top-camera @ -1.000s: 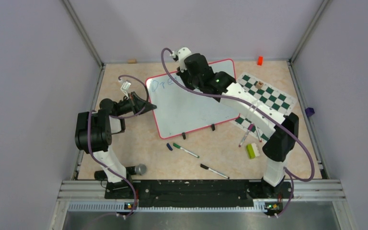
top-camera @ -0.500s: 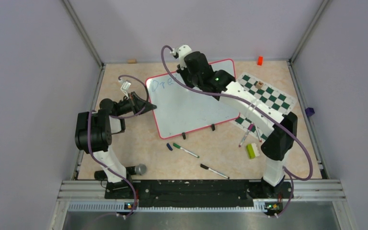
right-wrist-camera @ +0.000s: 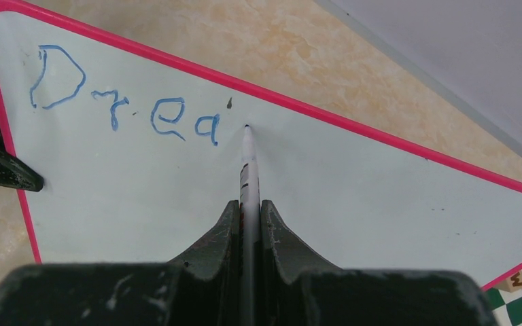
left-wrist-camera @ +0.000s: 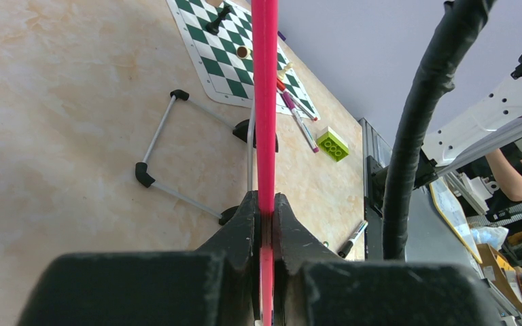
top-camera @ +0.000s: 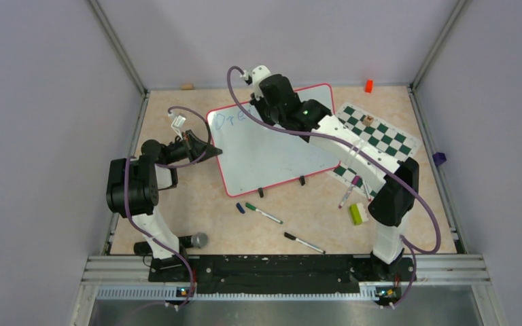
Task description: Write a sentence on the whiteboard
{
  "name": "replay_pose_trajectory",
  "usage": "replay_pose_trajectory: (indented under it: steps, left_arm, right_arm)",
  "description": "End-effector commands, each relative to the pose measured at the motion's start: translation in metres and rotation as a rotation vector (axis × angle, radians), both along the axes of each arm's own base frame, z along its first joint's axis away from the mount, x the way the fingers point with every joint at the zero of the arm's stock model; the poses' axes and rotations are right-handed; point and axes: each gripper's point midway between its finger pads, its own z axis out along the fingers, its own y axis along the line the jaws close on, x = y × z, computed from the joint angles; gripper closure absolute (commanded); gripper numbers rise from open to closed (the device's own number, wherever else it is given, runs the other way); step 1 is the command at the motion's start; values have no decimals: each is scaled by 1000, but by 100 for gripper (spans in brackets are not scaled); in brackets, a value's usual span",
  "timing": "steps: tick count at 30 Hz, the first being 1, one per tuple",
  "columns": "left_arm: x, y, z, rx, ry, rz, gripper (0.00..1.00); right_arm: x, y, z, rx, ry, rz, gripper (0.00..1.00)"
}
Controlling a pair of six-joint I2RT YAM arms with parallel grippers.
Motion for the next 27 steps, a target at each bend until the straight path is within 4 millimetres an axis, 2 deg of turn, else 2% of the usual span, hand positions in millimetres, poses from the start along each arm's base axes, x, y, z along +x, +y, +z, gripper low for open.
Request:
replay_pose_trajectory:
  steps: [1, 11, 27]
  left_arm:
    - [-4, -3, 19, 46, -186, -25, 100]
    - [-4, -3, 19, 46, -186, -25, 100]
    - [-4, -3, 19, 47, -187, -26, 100]
  right_arm:
    - [4, -3, 13, 34, -25, -13, 100]
    - [-9, -10, -3, 25, 20, -2, 100]
    - [4, -3, 12, 44, -20, -5, 100]
